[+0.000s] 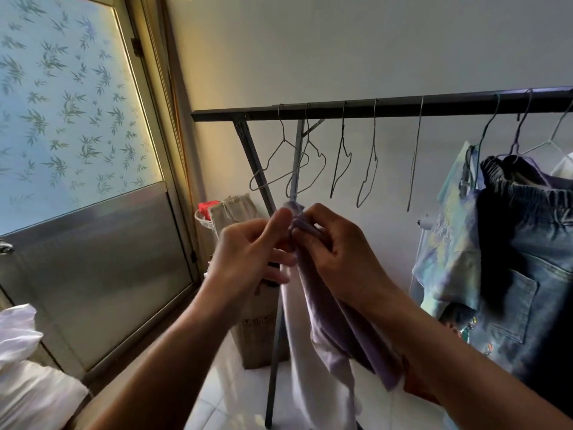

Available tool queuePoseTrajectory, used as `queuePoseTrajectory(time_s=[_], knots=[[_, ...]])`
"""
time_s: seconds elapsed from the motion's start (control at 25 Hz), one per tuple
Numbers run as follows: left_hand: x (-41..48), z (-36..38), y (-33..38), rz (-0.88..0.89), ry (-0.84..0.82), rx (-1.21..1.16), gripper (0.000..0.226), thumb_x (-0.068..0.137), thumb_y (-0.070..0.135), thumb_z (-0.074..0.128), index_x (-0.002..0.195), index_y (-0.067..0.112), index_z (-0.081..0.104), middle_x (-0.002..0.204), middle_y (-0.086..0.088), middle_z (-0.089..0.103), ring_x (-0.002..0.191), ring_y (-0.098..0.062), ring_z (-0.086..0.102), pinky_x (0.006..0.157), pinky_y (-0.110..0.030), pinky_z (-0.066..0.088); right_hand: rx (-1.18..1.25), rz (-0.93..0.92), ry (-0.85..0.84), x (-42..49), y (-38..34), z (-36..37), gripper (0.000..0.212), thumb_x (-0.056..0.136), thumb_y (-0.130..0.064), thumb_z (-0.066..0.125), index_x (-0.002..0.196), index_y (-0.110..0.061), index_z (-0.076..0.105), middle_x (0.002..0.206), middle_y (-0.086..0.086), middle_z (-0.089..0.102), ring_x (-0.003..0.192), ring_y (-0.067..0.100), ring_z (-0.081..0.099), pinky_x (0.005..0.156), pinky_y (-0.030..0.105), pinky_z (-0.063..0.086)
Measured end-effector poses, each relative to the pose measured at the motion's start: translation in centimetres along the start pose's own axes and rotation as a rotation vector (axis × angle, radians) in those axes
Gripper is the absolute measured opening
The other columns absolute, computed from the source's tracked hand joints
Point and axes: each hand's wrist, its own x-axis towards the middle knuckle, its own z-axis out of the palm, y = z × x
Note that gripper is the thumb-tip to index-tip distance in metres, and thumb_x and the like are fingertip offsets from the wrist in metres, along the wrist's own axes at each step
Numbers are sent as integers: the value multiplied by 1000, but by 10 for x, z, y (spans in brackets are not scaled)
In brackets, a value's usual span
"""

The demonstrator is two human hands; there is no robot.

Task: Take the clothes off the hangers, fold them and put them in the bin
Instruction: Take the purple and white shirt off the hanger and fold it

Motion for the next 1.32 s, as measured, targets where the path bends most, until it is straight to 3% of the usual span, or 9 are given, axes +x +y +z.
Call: queuePoseTrajectory(time_s=[0.2, 0.36, 0.52, 0.64, 0.72, 0.84, 1.0, 1.12, 1.32], knots=[[0, 18, -10, -134, 40, -191, 21, 90, 18, 63, 87, -2, 69, 73, -12, 72, 59, -17, 68, 55, -25, 55, -179, -65, -22, -21, 15, 16, 24, 88, -21, 65, 102, -23, 45, 102, -8, 44, 83, -1, 51, 69, 14, 46], [-4, 17, -22, -116, -100, -161, 25, 93, 18, 59, 92, -7, 63, 82, -15, 63, 76, -22, 60, 71, -36, 49, 311, 303, -4, -22, 15, 9, 36, 91, -56, 49, 99, -23, 59, 88, -2, 66, 79, 14, 66, 65, 30, 55], [-3, 2, -21, -104, -219, -63, 15, 95, 13, 54, 87, 7, 64, 75, 0, 67, 69, -12, 64, 60, -27, 53, 316, 420, 52, -17, 20, -1, 21, 96, -20, 56, 76, -18, 60, 58, -13, 58, 51, -3, 50, 48, 11, 39], [11, -43, -18, -72, -124, 110, 16, 94, 9, 54, 85, 7, 68, 72, 2, 70, 70, -14, 64, 59, -21, 56, 345, 509, 144, -10, 36, -39, 20, 96, -12, 53, 77, -15, 58, 70, 0, 59, 65, 9, 52, 59, 20, 43], [20, -76, -14, -12, -231, 221, 15, 90, 17, 61, 82, 11, 72, 79, -5, 71, 78, -16, 64, 67, -20, 54, 424, 500, 90, -8, 39, -67, 16, 92, -20, 56, 79, -11, 58, 73, 5, 59, 70, 14, 53, 68, 28, 45], [33, -92, -9, -20, -443, 231, 21, 83, 37, 69, 85, 17, 74, 88, -6, 69, 86, -15, 64, 75, -24, 54, 310, 432, -7, -3, 34, -83, 23, 86, -27, 61, 77, -7, 57, 66, 6, 62, 59, 12, 53, 55, 24, 45], [47, -88, -17, -50, -386, 244, 28, 88, 29, 53, 94, 6, 70, 95, -19, 64, 87, -22, 59, 81, -39, 50, 81, 334, -16, 0, 34, -92, 37, 83, -41, 64, 78, -5, 62, 70, 12, 70, 62, 17, 56, 59, 29, 41], [47, -81, -20, 108, -334, 314, 33, 91, 30, 48, 94, 1, 63, 90, -20, 63, 76, -20, 59, 69, -34, 49, 87, 332, -119, 0, 26, -106, 50, 71, -59, 71, 77, -10, 67, 68, 8, 68, 64, 17, 54, 61, 27, 40], [42, -70, -3, 577, -160, 591, 14, 98, 31, 50, 86, 34, 58, 79, 22, 64, 70, 1, 61, 62, -8, 44, 30, 263, -192, 1, 7, -124, 14, 68, -31, 72, 74, -19, 75, 73, 2, 73, 68, 4, 65, 62, 15, 51]])
